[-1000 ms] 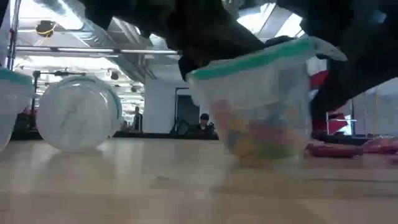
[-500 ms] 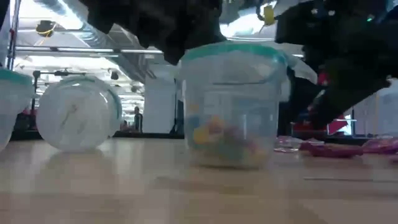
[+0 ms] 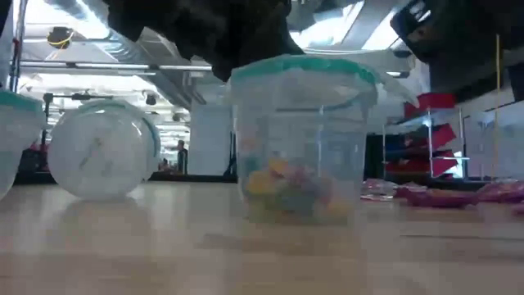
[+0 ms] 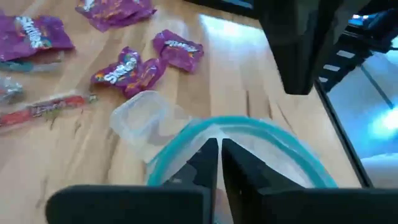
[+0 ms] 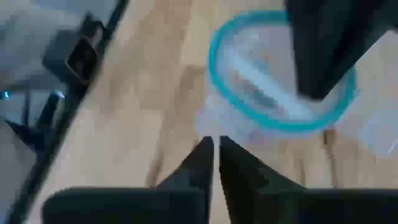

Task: Sort candy
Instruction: Close the top small transparent bin

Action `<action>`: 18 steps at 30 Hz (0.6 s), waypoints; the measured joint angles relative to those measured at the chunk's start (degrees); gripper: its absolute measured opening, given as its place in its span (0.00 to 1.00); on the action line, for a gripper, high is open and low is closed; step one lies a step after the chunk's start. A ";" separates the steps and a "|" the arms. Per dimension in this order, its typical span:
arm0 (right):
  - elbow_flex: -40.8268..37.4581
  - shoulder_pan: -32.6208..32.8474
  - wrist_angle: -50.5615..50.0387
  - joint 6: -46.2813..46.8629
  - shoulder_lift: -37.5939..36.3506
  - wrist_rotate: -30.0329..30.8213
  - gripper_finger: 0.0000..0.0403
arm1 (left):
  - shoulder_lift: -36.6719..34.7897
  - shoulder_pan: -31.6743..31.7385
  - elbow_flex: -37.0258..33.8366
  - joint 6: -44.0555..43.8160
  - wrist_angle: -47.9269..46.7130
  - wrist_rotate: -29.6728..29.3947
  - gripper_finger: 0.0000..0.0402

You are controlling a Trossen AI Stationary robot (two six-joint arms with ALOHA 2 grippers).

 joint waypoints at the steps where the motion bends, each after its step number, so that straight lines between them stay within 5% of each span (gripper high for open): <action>1: 0.00 0.00 0.19 -0.04 0.00 0.00 0.05 | -0.67 -0.17 0.41 0.56 0.04 -0.06 0.01; 18: -0.04 -1.96 7.49 -3.98 8.59 3.26 0.00 | 0.97 -3.44 0.94 -3.38 -5.94 -2.43 0.01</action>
